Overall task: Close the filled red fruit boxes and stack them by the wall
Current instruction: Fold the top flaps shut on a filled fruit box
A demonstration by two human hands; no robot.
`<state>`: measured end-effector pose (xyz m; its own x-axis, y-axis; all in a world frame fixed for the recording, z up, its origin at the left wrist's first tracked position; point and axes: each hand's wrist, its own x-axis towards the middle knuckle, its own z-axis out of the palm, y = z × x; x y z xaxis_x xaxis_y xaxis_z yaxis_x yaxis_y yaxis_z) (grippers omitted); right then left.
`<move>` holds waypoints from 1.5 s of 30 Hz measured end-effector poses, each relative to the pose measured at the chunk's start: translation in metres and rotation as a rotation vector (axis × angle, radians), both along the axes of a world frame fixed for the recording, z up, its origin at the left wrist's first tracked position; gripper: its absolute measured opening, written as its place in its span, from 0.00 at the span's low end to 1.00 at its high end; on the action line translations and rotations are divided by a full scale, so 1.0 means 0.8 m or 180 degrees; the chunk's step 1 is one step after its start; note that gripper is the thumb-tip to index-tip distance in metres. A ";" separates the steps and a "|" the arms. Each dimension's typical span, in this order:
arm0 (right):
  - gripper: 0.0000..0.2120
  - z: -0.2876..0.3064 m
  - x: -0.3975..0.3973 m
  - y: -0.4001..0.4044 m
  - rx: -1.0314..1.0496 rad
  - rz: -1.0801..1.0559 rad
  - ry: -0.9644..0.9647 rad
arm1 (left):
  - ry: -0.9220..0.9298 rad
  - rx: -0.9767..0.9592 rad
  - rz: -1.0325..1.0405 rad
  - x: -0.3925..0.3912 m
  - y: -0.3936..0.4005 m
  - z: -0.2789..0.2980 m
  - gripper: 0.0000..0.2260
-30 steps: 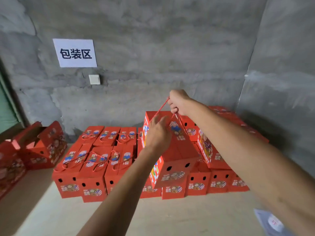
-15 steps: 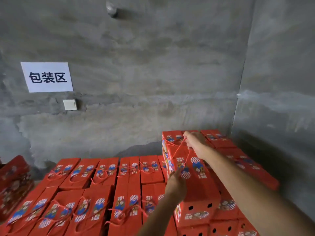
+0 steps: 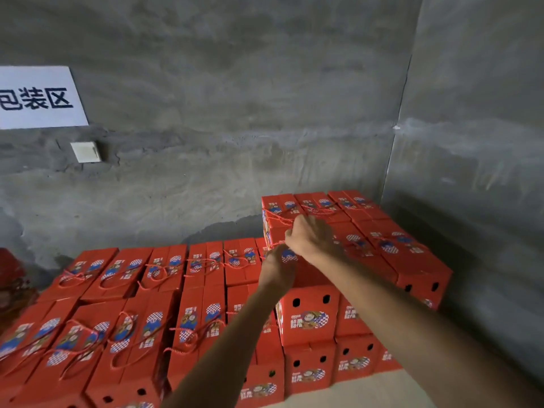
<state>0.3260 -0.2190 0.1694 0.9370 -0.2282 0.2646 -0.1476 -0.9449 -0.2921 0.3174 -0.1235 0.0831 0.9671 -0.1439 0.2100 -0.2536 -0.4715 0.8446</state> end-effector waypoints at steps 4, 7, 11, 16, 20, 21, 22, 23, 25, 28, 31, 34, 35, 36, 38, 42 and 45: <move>0.17 -0.003 -0.059 0.066 0.0467 0.0482 -0.0351 | -0.0456 -0.0316 0.0093 -0.062 0.071 0.032 0.11; 0.21 -0.017 -0.108 0.155 0.0957 0.0920 -0.0333 | -0.0547 -0.0498 0.0321 -0.124 0.183 0.033 0.13; 0.21 -0.051 -0.178 0.318 0.1354 0.1528 0.0053 | -0.0384 -0.0501 0.1088 -0.219 0.371 0.002 0.15; 0.22 -0.107 -0.270 0.550 0.1510 0.2229 0.0614 | -0.0293 -0.0605 0.1993 -0.346 0.594 -0.044 0.13; 0.20 -0.154 -0.335 0.748 0.1753 0.2566 0.0950 | -0.0256 -0.0537 0.2445 -0.438 0.765 -0.087 0.12; 0.21 -0.166 -0.350 0.794 0.1811 0.2591 0.0993 | -0.0213 -0.0492 0.2511 -0.455 0.808 -0.097 0.12; 0.21 -0.180 -0.366 0.837 0.1899 0.2594 0.1066 | -0.0149 -0.0414 0.2561 -0.472 0.850 -0.105 0.12; 0.21 -0.192 -0.381 0.877 0.1966 0.2602 0.1159 | -0.0108 -0.0333 0.2625 -0.486 0.890 -0.111 0.12; 0.19 -0.214 -0.407 0.944 0.1954 0.2616 0.1374 | -0.0055 -0.0281 0.2862 -0.512 0.960 -0.124 0.12; 0.17 -0.232 -0.436 1.017 0.1985 0.2639 0.1557 | -0.0044 -0.0251 0.3068 -0.544 1.042 -0.132 0.10; 0.19 -0.232 -0.441 1.059 0.2031 0.2597 0.1596 | -0.0035 -0.0298 0.3059 -0.544 1.089 -0.137 0.09; 0.19 -0.224 -0.421 1.072 0.1937 0.2544 0.1494 | -0.0103 -0.0357 0.2956 -0.516 1.103 -0.132 0.09; 0.19 -0.218 -0.406 1.071 0.1981 0.2470 0.1437 | -0.0135 -0.0341 0.2872 -0.498 1.103 -0.126 0.09; 0.19 -0.210 -0.386 1.068 0.2094 0.2354 0.1360 | -0.0167 -0.0321 0.2765 -0.478 1.101 -0.120 0.09; 0.20 -0.191 -0.336 1.059 0.2407 0.2003 0.1155 | -0.0236 -0.0310 0.2528 -0.430 1.098 -0.101 0.09; 0.19 -0.159 -0.240 1.052 0.2617 0.1668 0.0777 | -0.0353 -0.0202 0.2183 -0.328 1.108 -0.061 0.10; 0.18 -0.147 -0.175 1.066 0.2559 0.1518 0.0629 | -0.0280 -0.0144 0.2013 -0.248 1.131 -0.055 0.11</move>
